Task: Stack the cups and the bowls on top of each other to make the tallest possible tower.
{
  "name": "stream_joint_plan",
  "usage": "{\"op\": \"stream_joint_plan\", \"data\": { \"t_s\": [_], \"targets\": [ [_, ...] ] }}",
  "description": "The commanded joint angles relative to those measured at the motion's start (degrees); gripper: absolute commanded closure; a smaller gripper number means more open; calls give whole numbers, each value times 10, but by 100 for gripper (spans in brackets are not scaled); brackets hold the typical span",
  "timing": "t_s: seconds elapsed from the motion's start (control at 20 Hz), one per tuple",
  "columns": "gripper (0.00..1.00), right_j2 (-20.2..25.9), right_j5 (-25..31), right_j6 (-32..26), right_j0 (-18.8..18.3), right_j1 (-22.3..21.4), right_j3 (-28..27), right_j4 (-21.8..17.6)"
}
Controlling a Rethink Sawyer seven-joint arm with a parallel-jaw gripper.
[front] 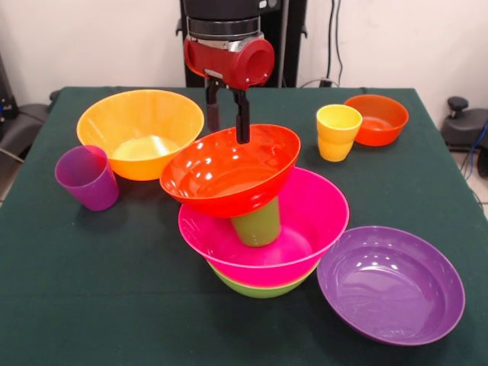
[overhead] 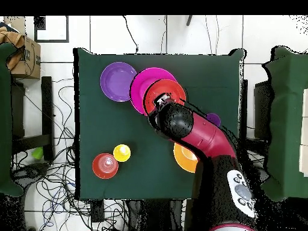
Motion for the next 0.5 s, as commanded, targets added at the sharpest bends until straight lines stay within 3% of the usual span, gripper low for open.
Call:
{"op": "stream_joint_plan", "data": {
  "t_s": [0.05,0.5],
  "targets": [
    [0,26,130,-156,-9,-2,-53,-151],
    [0,52,126,-85,-13,19,-67,-193]
  ]
}}
